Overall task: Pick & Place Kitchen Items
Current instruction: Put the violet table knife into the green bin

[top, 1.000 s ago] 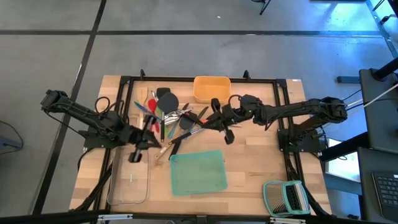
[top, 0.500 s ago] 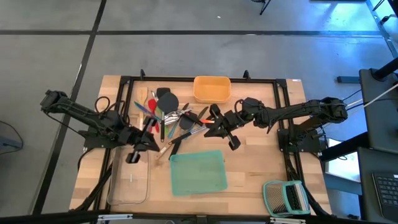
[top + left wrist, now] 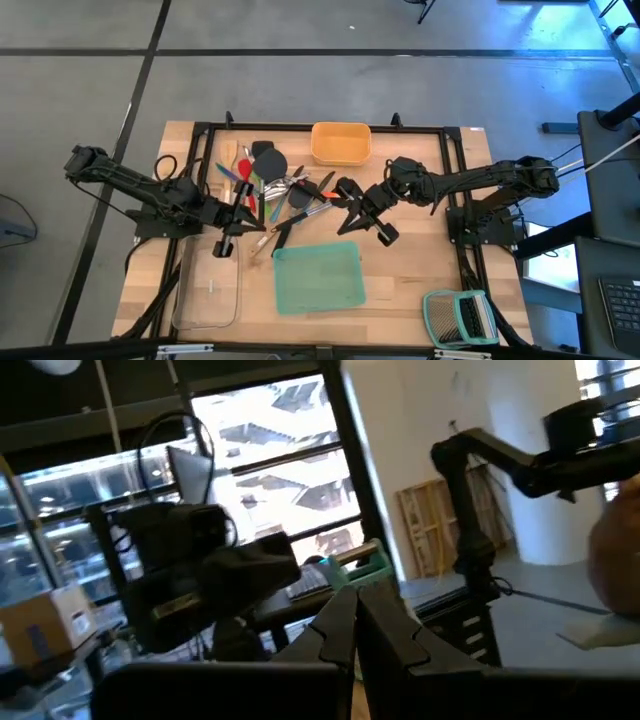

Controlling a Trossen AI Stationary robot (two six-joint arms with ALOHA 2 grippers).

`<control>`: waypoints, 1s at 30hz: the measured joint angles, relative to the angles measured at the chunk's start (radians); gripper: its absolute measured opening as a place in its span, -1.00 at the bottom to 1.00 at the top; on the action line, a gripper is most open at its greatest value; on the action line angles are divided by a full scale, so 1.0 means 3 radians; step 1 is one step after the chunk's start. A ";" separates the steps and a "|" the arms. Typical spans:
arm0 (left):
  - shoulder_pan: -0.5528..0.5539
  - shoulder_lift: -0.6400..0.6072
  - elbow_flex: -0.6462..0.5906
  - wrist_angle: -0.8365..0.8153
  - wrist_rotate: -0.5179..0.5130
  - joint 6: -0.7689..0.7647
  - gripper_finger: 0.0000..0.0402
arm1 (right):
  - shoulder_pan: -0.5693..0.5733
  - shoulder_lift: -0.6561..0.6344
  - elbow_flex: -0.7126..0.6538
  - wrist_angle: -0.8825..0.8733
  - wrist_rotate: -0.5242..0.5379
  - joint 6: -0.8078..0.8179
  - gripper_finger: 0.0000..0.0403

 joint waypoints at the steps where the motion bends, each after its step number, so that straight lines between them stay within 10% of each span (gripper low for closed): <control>1: 0.0001 0.0000 0.0000 0.0001 -0.0042 -0.0023 -0.98 | 0.0002 0.0000 0.0000 0.0003 -0.0001 -0.0018 -0.96; 10: 0.0037 -0.0003 0.0001 0.0087 -0.1248 -0.0868 -0.98 | 0.0002 0.0000 0.0001 0.0020 0.0084 -0.0099 -0.96; 13: 0.0066 -0.0004 0.0001 0.0068 -0.0714 -0.0767 -0.98 | 0.0009 0.0000 0.0001 0.0016 0.0296 -0.0147 -0.96; 21: 0.0160 0.0016 0.0001 0.0036 0.2013 -0.0450 -0.98 | 0.0040 0.0000 0.0003 -0.0005 0.0345 -0.0339 -0.96; 30: 0.0074 0.0019 0.0001 0.0058 0.2064 -0.0415 -0.98 | 0.0154 0.0000 0.0024 -0.0015 0.0148 -0.0628 -0.96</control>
